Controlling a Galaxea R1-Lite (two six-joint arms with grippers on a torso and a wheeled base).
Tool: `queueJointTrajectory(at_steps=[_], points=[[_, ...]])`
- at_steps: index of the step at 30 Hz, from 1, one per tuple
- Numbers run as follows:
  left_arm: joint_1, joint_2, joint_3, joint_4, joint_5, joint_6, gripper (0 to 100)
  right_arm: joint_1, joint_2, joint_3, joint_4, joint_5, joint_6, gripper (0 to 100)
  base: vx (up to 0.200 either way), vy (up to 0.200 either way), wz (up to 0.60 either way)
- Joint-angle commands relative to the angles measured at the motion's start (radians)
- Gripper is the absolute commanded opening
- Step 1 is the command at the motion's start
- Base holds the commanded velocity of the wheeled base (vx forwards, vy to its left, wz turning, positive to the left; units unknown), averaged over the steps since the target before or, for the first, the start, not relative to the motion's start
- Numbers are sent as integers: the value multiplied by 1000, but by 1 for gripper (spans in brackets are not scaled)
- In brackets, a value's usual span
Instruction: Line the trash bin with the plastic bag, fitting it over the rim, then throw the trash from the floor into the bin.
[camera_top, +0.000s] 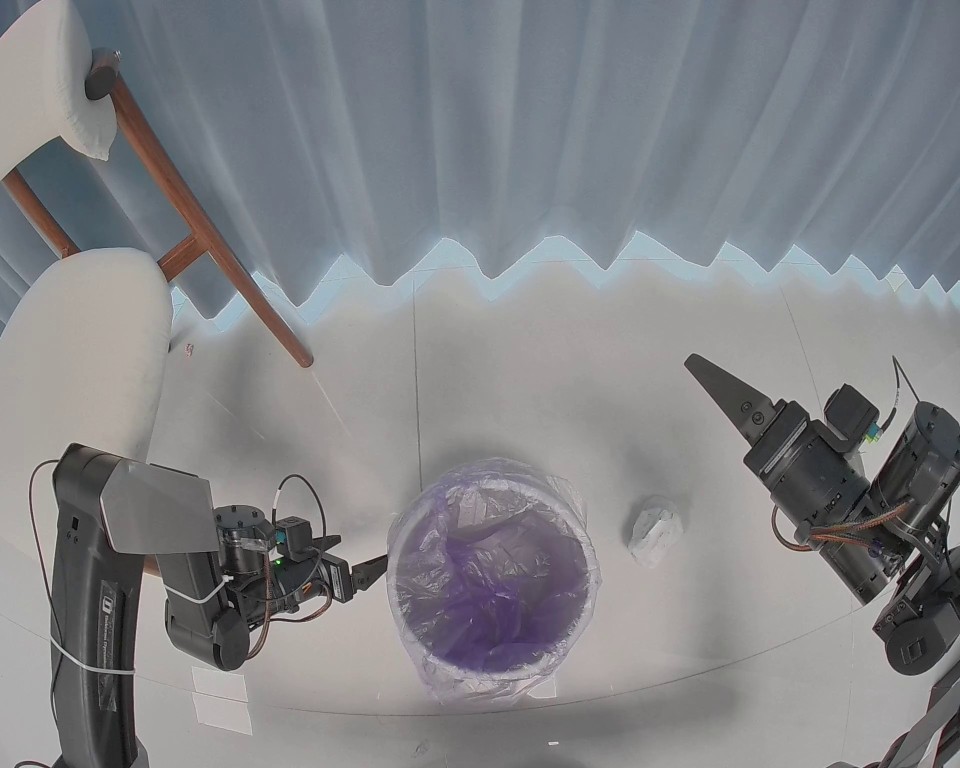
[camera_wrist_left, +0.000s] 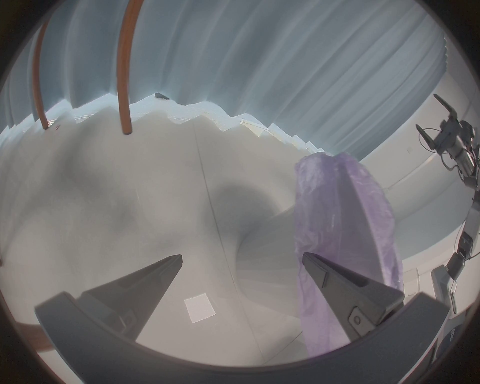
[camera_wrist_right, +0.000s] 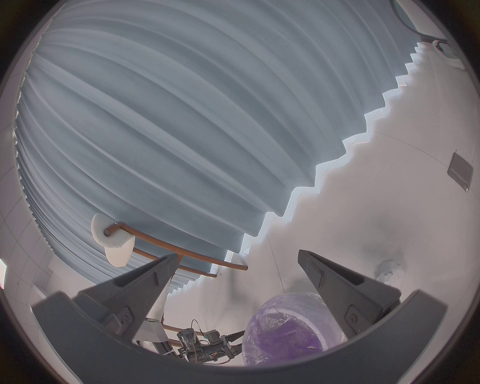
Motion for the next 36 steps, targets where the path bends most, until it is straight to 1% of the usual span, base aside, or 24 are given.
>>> queueJointTrajectory(at_steps=[1,3,6,9,13,14,15,16,17,23,33,36], points=[[3,41,-22,-1,12,-18,100,-1,3,7,0,0,0,100,0,0,0],[11,28,-12,-1,12,-18,100,1,2,7,0,0,0,100,0,0,0],[32,-54,29,9,0,-21,100,-1,-1,7,1,0,0,100,0,0,0],[46,-110,98,10,-56,-10,100,-1,3,5,1,0,0,100,0,0,0],[49,-156,130,10,-80,-7,100,-1,6,5,1,0,0,100,0,0,0],[50,-169,140,10,-100,-8,100,-1,6,7,1,0,0,100,0,0,0],[50,-169,140,10,-100,-8,100,-1,6,7,1,0,0,100,0,0,0],[53,-176,149,2,-128,-8,100,-1,6,7,1,0,0,100,0,0,0],[53,-179,156,2,-132,-8,100,-1,8,5,3,0,0,100,0,0,0],[47,-166,153,2,-132,-7,100,-1,6,-4,4,0,-2,100,0,0,0],[23,-111,133,1,-106,-4,100,-1,9,-4,4,2,0,100,0,0,0],[17,-97,112,1,-83,-5,100,-1,17,1,1,2,0,100,0,0,0]])
